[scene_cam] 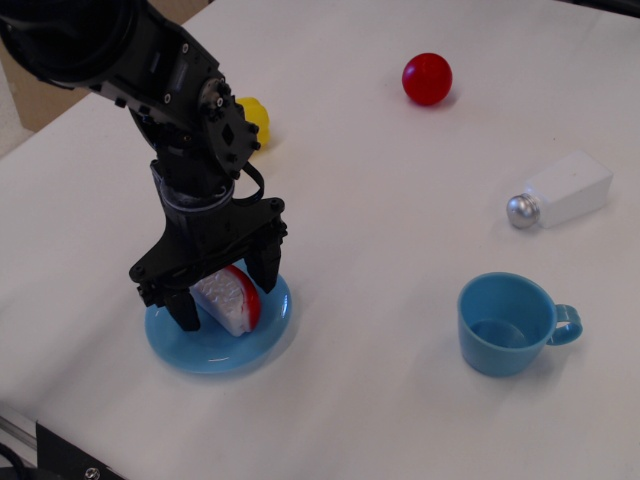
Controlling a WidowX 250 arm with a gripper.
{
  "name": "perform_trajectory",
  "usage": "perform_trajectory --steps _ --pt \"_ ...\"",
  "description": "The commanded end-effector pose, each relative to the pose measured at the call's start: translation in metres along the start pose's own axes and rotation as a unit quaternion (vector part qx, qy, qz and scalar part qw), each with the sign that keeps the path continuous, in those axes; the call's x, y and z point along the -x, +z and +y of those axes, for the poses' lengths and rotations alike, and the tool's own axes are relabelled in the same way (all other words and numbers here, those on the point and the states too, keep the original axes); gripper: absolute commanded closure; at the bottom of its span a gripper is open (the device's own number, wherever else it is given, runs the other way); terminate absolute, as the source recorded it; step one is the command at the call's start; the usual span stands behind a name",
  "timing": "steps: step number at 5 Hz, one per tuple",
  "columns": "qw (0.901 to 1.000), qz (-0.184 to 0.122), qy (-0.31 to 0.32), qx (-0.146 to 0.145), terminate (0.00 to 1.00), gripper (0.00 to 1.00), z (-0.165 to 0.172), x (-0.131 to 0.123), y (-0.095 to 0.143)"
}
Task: Take sushi off plate
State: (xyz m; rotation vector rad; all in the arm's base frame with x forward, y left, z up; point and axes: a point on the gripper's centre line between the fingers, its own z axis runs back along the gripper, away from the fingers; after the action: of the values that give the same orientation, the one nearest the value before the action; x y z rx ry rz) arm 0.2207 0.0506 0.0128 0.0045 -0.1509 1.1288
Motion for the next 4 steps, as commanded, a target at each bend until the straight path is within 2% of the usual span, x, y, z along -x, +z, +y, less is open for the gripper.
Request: perform_trajectory --steps 1,2,3,4 --pt "0.9997 -0.020 0.000 -0.018 0.00 1.00 -0.008 -0.008 0.010" --pt "0.9995 -0.025 0.005 -0.020 0.00 1.00 -0.014 -0.014 0.030" --pt "0.9997 -0.020 0.007 -0.010 0.00 1.00 -0.030 -0.026 0.051" --pt "0.9997 -0.015 -0.009 0.015 0.00 1.00 -0.061 -0.036 0.055"
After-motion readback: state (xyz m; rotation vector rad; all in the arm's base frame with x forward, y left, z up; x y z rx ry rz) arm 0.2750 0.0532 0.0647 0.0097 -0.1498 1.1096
